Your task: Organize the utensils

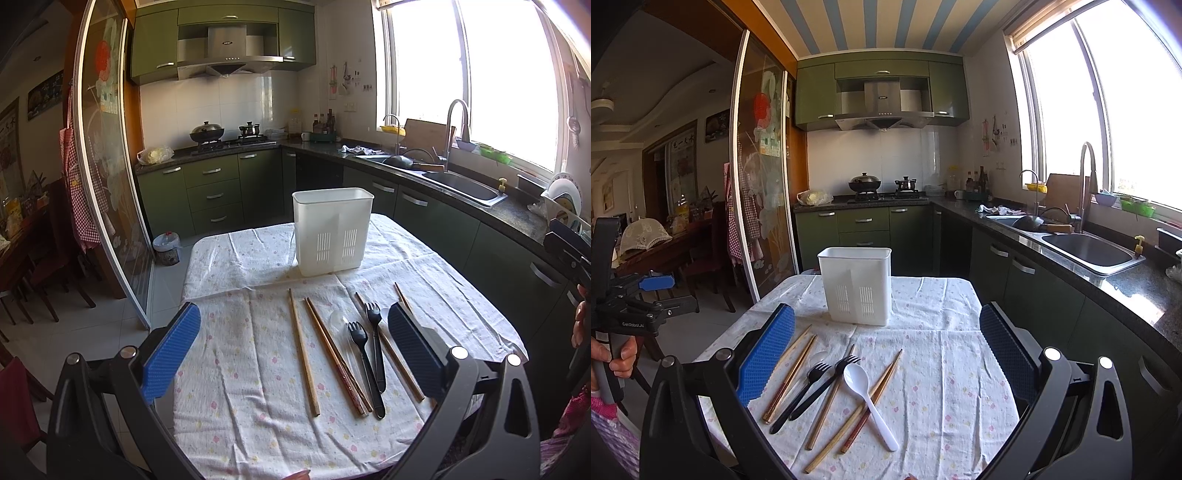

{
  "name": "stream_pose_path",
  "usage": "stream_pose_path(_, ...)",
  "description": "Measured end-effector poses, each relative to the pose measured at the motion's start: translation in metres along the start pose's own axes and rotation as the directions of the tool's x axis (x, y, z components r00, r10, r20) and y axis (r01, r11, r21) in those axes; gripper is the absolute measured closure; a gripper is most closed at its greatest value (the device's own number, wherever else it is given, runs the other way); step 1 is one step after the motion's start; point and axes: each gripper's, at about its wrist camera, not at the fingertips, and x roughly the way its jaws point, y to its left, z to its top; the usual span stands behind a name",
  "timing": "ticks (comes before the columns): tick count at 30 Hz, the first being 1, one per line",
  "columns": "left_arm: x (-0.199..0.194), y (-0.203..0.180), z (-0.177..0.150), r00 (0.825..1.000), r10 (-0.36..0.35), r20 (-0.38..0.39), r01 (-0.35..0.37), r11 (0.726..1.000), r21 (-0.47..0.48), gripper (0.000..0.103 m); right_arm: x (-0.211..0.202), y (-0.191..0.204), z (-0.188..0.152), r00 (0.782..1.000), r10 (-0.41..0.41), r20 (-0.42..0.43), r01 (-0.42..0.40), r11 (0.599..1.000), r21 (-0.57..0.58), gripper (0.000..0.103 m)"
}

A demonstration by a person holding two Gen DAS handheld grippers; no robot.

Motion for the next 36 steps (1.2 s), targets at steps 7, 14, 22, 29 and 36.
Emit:
stream_pose_path(7,0.0009,-0.0006,0.0006,1.000,-0.002,0.000,0.002,1.000,0.001,0.006,0.0011,-0.0019,-0.0011,1.000,-0.001,-0.001,0.001,1.000,0.003,0.004)
stream_pose_path(14,0.0023,-0.0008,0.0004,1.000,-0.002,-0.001,0.002,1.000,0.001,0.006,0.0012,-0.0020,-0.0012,1.000,0.000,-0.002,0.000,1.000,0.003,0.004)
stream_pose_path(22,0.0011,-0.0007,-0.0005,1.000,-0.001,0.000,0.001,1.000,0.001,0.006,0.0012,-0.0021,-0.0014,1.000,0.000,-0.002,0.000,1.000,0.004,0.004)
stream_pose_path(29,0.0020,-0.0007,0.0000,1.000,-0.001,0.000,0.001,1.000,0.000,0.006,0.0017,-0.0021,-0.0016,1.000,0.000,-0.002,0.000,1.000,0.004,0.004)
stream_pose_path(36,0.0020,-0.0006,0.0001,1.000,-0.002,-0.001,0.002,1.000,0.000,0.006,0.0016,-0.0020,-0.0015,1.000,0.002,-0.003,-0.002,1.000,0.005,0.004)
